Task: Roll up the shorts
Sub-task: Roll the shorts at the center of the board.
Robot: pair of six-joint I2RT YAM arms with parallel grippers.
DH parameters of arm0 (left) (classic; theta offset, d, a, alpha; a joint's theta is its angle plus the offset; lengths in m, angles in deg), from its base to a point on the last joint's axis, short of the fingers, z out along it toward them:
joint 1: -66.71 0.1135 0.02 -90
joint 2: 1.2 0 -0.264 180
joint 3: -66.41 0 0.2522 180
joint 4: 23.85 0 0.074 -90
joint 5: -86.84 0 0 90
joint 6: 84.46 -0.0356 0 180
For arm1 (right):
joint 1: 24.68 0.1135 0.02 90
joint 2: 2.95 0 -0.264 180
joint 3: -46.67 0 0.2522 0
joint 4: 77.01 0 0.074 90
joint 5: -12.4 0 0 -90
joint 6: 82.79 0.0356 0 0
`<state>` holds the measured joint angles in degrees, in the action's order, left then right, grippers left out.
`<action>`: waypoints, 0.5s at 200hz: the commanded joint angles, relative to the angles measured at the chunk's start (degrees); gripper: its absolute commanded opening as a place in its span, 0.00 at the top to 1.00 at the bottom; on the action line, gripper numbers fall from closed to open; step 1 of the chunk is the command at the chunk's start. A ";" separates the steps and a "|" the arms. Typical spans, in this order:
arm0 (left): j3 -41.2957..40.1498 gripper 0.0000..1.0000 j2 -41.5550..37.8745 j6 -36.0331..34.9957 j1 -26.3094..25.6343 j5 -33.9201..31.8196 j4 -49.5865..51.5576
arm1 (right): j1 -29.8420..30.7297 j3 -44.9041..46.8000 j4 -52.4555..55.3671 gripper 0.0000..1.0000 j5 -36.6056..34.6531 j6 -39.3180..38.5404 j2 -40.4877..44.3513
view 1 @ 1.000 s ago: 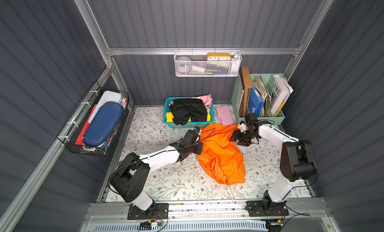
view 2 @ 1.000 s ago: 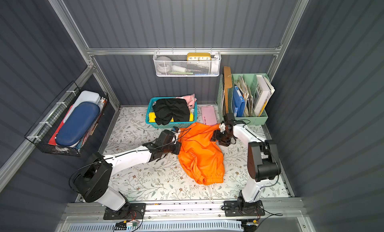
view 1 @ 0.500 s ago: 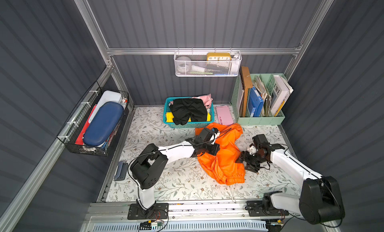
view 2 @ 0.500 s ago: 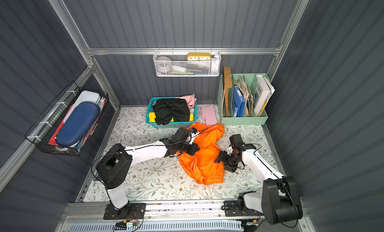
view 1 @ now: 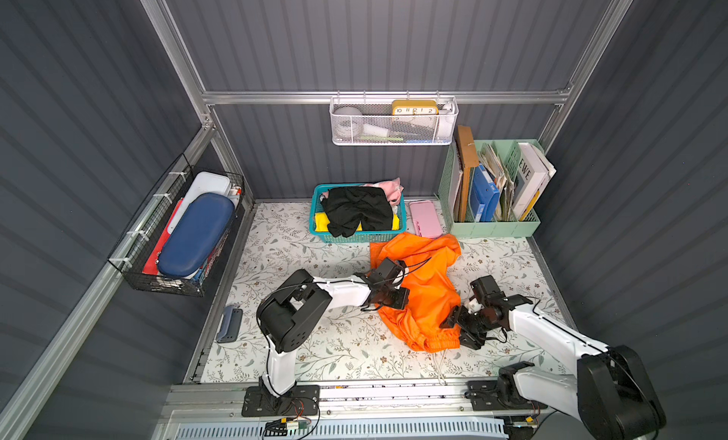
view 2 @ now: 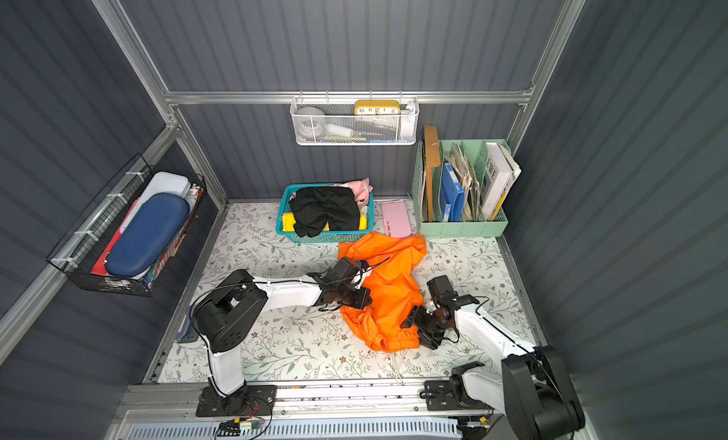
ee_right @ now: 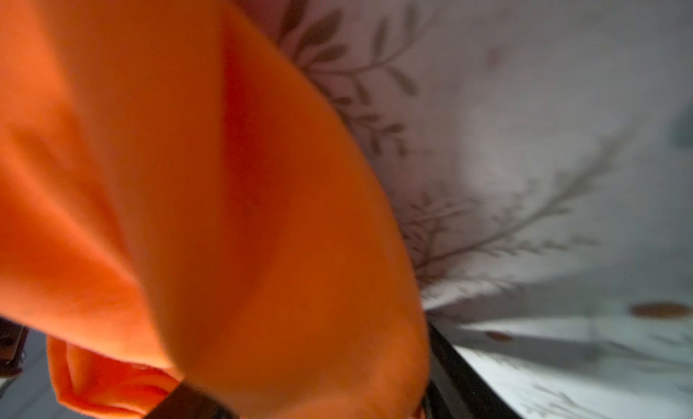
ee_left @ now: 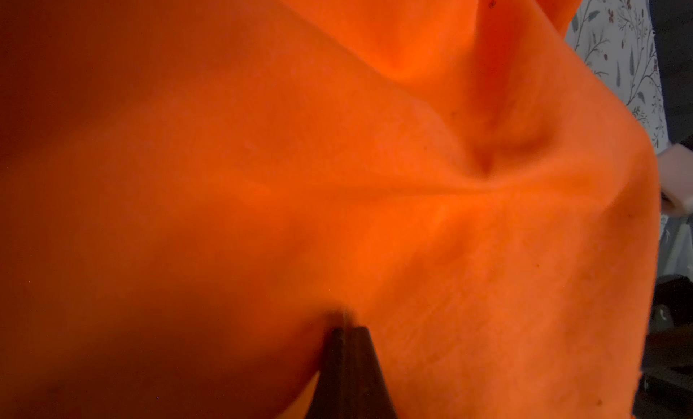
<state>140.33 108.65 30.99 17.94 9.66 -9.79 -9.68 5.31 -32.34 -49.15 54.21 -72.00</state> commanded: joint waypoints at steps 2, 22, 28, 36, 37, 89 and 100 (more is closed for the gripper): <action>-5.55 1.00 2.17 2.54 0.08 -3.46 7.11 | 3.58 3.20 -7.97 0.35 -2.17 3.00 -5.36; -7.61 1.00 1.10 3.54 0.08 -4.27 6.48 | 4.32 3.25 -9.28 0.57 -2.42 4.35 -4.24; -8.13 1.00 0.47 3.55 0.16 -4.56 6.26 | 4.29 3.05 -8.94 0.67 -2.78 4.47 -3.01; -9.11 1.00 -0.86 3.20 0.33 -5.09 5.67 | 4.31 2.61 -8.48 0.78 -3.34 4.67 -1.03; -9.28 1.00 -1.12 3.20 0.34 -5.22 5.63 | 4.32 2.58 -8.45 0.79 -3.37 4.67 -0.92; -11.62 0.99 -18.16 -9.67 1.38 -6.82 -4.15 | 4.33 -3.20 -6.91 1.00 -2.47 7.00 4.71; -10.97 0.83 -21.61 -13.30 1.31 -4.81 -6.74 | 4.33 -4.00 -7.80 1.00 -1.62 8.73 4.13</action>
<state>128.22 95.12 27.29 19.18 4.37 -12.57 -5.39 3.94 -39.24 -50.86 59.83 -67.44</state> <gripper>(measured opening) 0.059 0.079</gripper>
